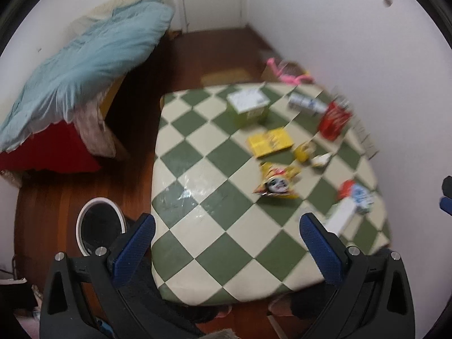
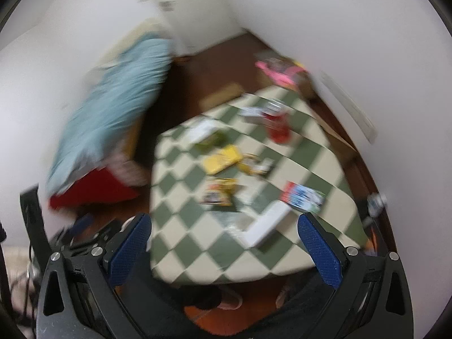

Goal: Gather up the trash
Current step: 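Grasp the yellow panda chip bag with the left tool while the right tool grasps the Pure Milk carton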

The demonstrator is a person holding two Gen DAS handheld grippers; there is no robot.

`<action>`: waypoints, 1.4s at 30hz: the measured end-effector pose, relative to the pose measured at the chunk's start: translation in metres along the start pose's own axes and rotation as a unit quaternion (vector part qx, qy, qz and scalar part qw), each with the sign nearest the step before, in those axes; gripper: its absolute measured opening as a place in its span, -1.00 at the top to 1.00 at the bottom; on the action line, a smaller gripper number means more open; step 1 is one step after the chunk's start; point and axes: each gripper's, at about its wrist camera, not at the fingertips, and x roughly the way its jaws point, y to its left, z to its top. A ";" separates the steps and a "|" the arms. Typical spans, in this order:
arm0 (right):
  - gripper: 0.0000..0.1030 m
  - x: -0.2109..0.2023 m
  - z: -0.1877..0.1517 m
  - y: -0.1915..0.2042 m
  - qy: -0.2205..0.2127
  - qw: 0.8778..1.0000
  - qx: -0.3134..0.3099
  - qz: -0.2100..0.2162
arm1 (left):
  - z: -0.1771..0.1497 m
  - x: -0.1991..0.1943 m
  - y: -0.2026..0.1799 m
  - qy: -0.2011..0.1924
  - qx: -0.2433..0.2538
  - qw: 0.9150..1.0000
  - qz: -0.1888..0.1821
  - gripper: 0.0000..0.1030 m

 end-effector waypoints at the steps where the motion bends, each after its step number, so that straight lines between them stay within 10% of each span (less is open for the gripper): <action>1: -1.00 0.016 0.000 -0.014 0.006 1.000 0.018 -0.008 | -0.001 0.020 -0.003 0.008 0.006 1.000 0.015 -1.00; 15: -1.00 0.213 0.019 -0.130 0.116 0.971 0.162 -0.131 | 0.026 0.127 -0.034 0.097 -0.010 0.995 0.021 -1.00; 31: -0.96 0.242 0.027 -0.143 0.158 0.967 0.107 -0.168 | 0.063 0.213 -0.099 0.185 0.051 0.981 -0.041 -0.94; 42: -0.97 0.250 0.036 -0.144 0.167 0.970 0.104 -0.142 | 0.063 0.233 -0.110 0.185 0.083 0.979 -0.037 -0.10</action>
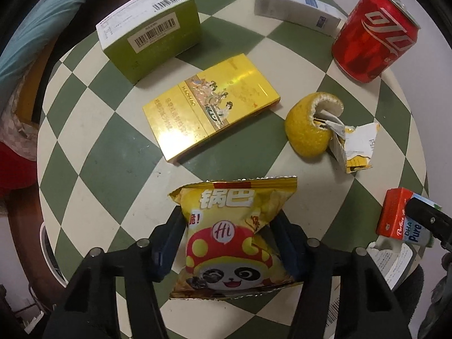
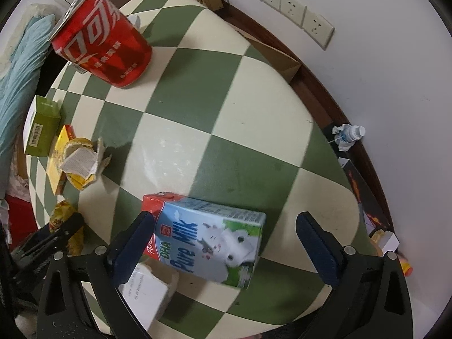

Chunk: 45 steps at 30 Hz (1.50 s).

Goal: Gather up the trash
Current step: 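Grasp the yellow panda chip bag with the left tool while the right tool grasps the Pure Milk carton, then carry both items over the white bin and open both tools to drop them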

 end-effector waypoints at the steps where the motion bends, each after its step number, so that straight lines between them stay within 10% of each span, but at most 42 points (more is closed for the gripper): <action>1: -0.97 0.000 0.000 0.003 0.000 1.000 -0.003 0.000 | -0.002 0.001 -0.001 -0.002 -0.001 1.000 0.000 -0.09; 14: -0.92 0.005 -0.005 0.032 0.003 1.000 -0.027 -0.007 | -0.022 -0.016 0.020 -0.027 -0.006 1.000 0.013 0.04; 29: 0.23 -0.030 -0.024 0.055 -0.063 0.995 -0.071 0.006 | -0.034 -0.054 0.052 -0.078 -0.020 0.996 0.033 0.06; 45: 0.32 -0.112 -0.024 0.125 -0.152 0.979 -0.125 0.048 | -0.040 -0.148 0.134 -0.189 -0.090 0.977 0.041 0.06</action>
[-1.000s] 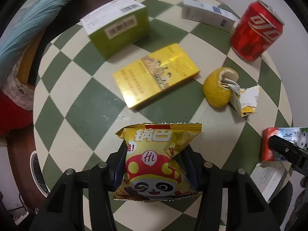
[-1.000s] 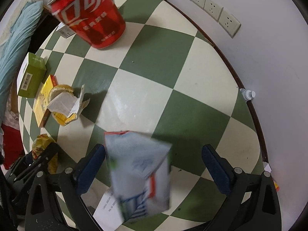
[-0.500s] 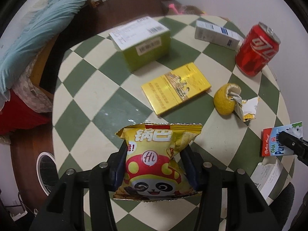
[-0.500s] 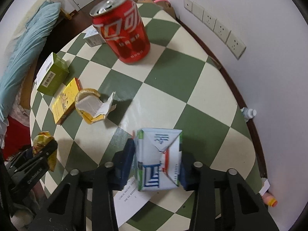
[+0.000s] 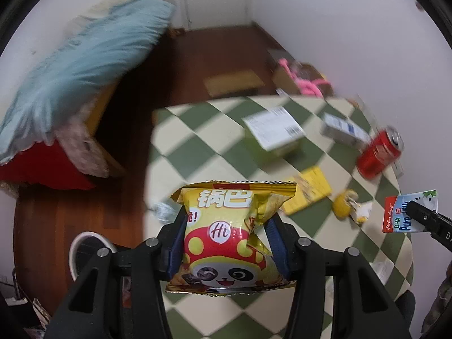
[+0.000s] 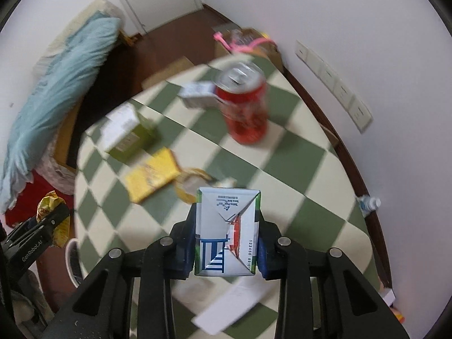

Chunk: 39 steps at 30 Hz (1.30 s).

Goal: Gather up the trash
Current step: 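Carry both items over the white bin and open both tools to drop them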

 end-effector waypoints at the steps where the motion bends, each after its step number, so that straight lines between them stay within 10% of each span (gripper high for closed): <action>1: 0.32 -0.004 0.002 0.011 -0.006 1.000 -0.006 0.006 | 0.002 -0.010 0.016 -0.011 -0.007 1.000 0.005 0.06; 17: 0.33 0.034 -0.060 0.318 0.049 0.972 -0.173 0.148 | -0.056 -0.049 0.271 -0.021 -0.148 0.985 0.089 0.06; 30: 0.34 0.208 -0.214 0.538 0.239 0.917 -0.283 0.146 | -0.189 0.077 0.446 0.131 -0.347 0.928 0.029 0.01; 36: 0.32 0.274 -0.252 0.567 0.295 0.901 -0.295 0.120 | -0.216 0.103 0.466 0.143 -0.387 0.910 0.041 -0.89; 39: -0.01 0.292 -0.267 0.577 0.308 0.892 -0.316 0.100 | -0.221 0.099 0.472 0.152 -0.375 0.911 0.072 -0.89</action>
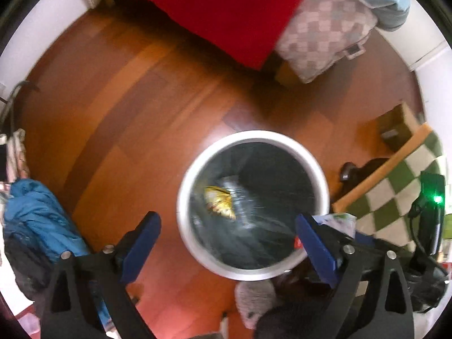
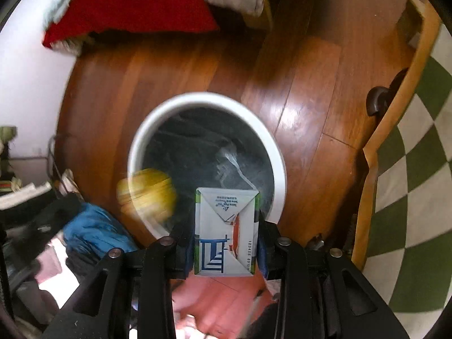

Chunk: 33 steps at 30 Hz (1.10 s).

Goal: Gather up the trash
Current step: 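Carry both items over the white bin and open both tools to drop them, then grasp the clear plastic cup with the left tool while the right tool grasps the white paper strip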

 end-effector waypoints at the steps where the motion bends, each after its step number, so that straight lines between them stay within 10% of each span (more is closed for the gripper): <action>1: -0.42 0.003 -0.001 0.001 0.002 1.000 -0.004 -0.008 | -0.002 0.000 0.002 -0.005 0.002 1.000 0.014 -0.89; 4: -0.98 0.008 -0.001 -0.002 0.003 0.999 -0.013 -0.040 | -0.007 -0.005 0.012 -0.015 0.000 0.998 0.053 -0.89; 21: -0.98 -0.061 -0.042 0.003 -0.042 0.993 -0.038 -0.103 | -0.039 -0.065 0.000 -0.059 0.029 0.993 0.095 -0.89; 33: -0.98 -0.196 -0.101 -0.003 -0.146 0.989 -0.023 -0.008 | -0.073 -0.181 -0.025 -0.162 0.036 0.979 0.117 -0.89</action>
